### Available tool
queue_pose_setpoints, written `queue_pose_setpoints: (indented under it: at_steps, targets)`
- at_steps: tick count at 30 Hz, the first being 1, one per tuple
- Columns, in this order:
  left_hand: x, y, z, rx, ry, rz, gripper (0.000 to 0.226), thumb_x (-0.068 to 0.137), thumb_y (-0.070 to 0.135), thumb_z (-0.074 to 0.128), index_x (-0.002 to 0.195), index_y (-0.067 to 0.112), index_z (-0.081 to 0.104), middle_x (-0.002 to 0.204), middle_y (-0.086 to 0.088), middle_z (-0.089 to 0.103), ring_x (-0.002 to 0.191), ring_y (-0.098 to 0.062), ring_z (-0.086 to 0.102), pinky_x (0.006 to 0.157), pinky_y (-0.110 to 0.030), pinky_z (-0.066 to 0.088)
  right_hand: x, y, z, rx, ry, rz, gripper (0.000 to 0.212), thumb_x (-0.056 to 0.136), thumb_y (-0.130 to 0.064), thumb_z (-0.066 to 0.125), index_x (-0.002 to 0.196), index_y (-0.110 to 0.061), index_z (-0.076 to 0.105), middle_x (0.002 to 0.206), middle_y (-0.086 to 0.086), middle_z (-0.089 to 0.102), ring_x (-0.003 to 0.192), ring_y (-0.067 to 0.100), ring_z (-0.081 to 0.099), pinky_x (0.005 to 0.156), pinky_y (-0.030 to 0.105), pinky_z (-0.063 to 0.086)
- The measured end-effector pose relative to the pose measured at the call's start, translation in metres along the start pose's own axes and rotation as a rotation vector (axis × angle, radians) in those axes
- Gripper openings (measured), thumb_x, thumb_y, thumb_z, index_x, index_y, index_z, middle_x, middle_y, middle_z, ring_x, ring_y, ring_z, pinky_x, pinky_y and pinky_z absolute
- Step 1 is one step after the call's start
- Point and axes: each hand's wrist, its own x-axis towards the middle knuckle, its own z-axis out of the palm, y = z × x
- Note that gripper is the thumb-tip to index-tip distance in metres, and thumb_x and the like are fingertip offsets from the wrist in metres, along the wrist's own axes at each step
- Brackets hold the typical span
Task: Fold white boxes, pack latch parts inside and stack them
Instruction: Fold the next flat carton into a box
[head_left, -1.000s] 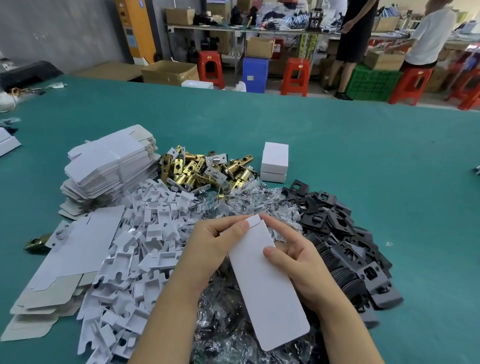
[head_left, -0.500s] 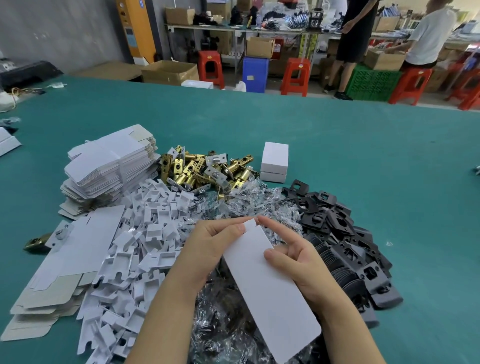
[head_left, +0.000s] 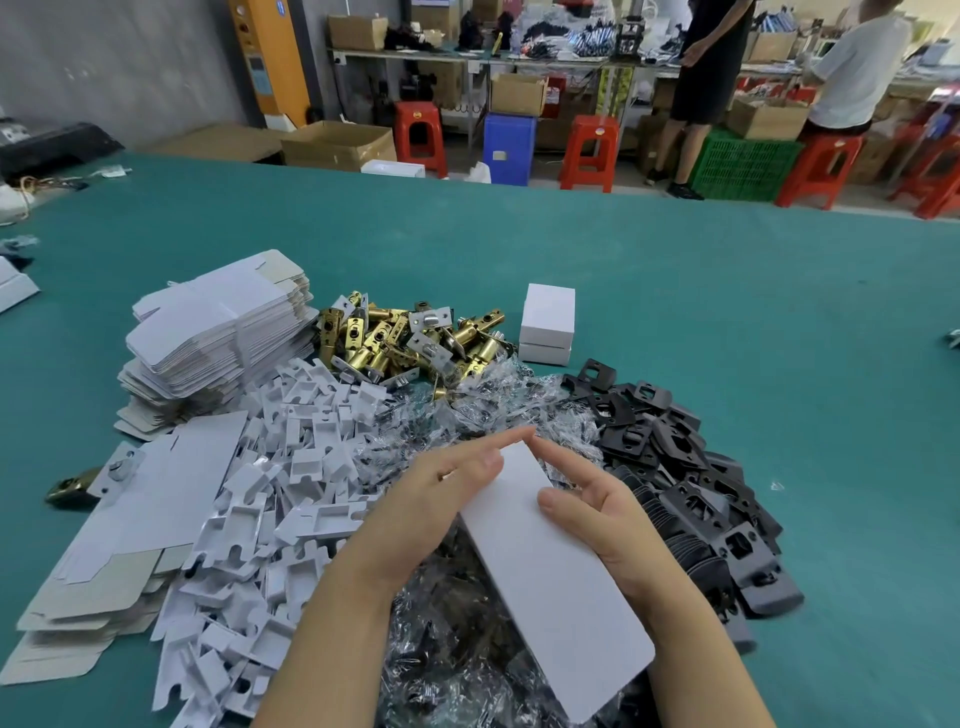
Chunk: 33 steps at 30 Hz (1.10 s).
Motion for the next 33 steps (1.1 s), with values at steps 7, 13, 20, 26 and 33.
queue_pose_setpoints:
  at_steps: [7,13,20,26,33]
  targets:
    - [-0.004,0.004,0.004,0.035,-0.059,0.036,0.041,0.095,0.046,0.06,0.136,0.051,0.06,0.139,0.022,0.06,0.116,-0.006,0.065,0.089,-0.022,0.053,-0.001,0.0,-0.003,0.006,0.024,0.001,0.048,0.081,-0.033,0.078,0.128,-0.041,0.069,0.108,0.019,0.076,0.087,0.032,0.076,0.068,0.037,0.061]
    - [-0.003,0.003,0.005,0.08,-0.057,0.064,0.04,0.096,0.047,0.058,0.134,0.056,0.058,0.138,0.027,0.059,0.117,-0.002,0.063,0.088,-0.022,0.053,-0.001,-0.001,-0.005,0.039,0.045,-0.006,0.038,0.086,-0.019,0.07,0.118,-0.037,0.075,0.104,0.018,0.077,0.082,0.03,0.077,0.064,0.034,0.06]
    - [0.001,-0.002,0.02,0.277,0.182,0.199,0.037,0.095,0.059,0.046,0.128,0.055,0.063,0.132,0.029,0.059,0.122,0.002,0.056,0.093,-0.031,0.048,0.001,-0.002,-0.01,0.046,0.069,-0.008,0.044,0.083,-0.019,0.065,0.127,-0.018,0.067,0.101,0.013,0.077,0.078,0.025,0.075,0.062,0.031,0.059]
    - [0.003,-0.005,0.02,0.348,0.334,0.271,0.044,0.106,0.018,0.043,0.132,0.051,0.057,0.131,0.028,0.056,0.124,0.0,0.054,0.102,-0.032,0.05,0.007,-0.001,-0.025,-0.123,0.101,-0.001,0.036,0.106,-0.011,0.048,0.141,-0.006,0.055,0.129,0.022,0.065,0.087,0.019,0.063,0.076,0.038,0.055]
    - [0.004,-0.009,0.024,0.571,0.246,0.333,0.062,0.093,0.001,0.065,0.129,0.052,0.057,0.152,0.034,0.033,0.138,0.005,0.037,0.104,-0.014,0.04,0.006,0.002,-0.014,0.238,0.237,0.041,0.059,0.082,-0.06,0.062,0.122,-0.018,0.074,0.107,0.013,0.075,0.084,0.026,0.073,0.065,0.034,0.06]
